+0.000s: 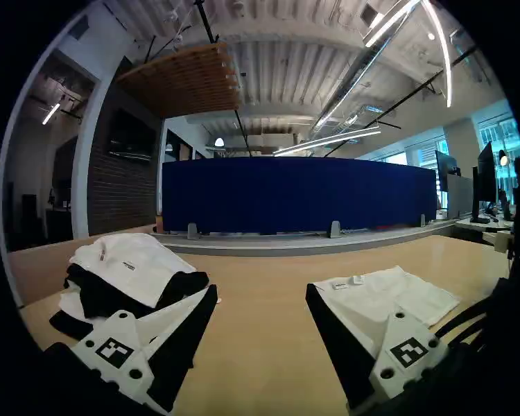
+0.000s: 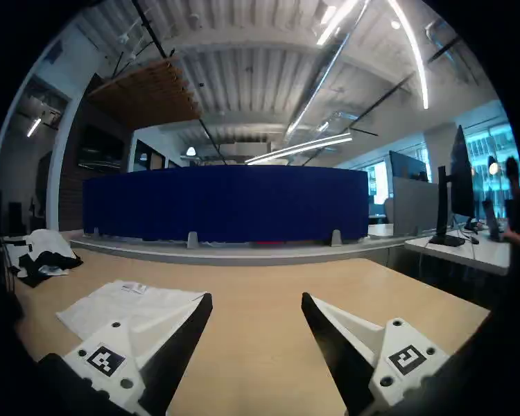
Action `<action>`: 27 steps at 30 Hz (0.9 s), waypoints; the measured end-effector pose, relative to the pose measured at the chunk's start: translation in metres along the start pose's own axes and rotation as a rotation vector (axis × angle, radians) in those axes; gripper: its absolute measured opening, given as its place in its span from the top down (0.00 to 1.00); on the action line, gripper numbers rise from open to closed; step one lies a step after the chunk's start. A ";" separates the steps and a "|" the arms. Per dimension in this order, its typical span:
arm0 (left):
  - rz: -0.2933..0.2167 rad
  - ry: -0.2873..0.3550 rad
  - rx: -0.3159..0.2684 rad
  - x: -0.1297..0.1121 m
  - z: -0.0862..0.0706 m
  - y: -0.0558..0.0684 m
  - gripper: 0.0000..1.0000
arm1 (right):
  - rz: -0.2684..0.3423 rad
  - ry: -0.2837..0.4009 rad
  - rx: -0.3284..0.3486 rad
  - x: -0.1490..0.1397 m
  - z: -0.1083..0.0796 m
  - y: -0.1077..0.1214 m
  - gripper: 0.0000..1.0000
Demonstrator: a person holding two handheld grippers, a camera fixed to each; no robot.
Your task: Fold towel
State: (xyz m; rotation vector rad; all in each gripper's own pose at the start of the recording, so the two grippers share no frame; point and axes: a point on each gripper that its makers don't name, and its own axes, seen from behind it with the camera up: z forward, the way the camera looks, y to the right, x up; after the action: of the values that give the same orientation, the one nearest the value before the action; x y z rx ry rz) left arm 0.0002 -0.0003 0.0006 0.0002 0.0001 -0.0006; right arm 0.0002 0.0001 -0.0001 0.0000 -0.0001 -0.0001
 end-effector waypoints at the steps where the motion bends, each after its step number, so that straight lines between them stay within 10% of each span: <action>1: 0.000 0.000 0.000 0.000 0.000 0.000 0.05 | 0.000 0.000 0.000 0.000 0.000 0.000 0.00; 27: 0.004 0.000 0.009 0.001 0.001 0.000 0.05 | 0.000 0.000 -0.010 0.000 0.000 0.001 0.00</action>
State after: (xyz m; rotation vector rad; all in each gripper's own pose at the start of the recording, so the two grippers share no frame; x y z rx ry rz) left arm 0.0010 -0.0004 0.0014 0.0095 -0.0003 0.0033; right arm 0.0002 0.0011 -0.0003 -0.0104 0.0001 -0.0003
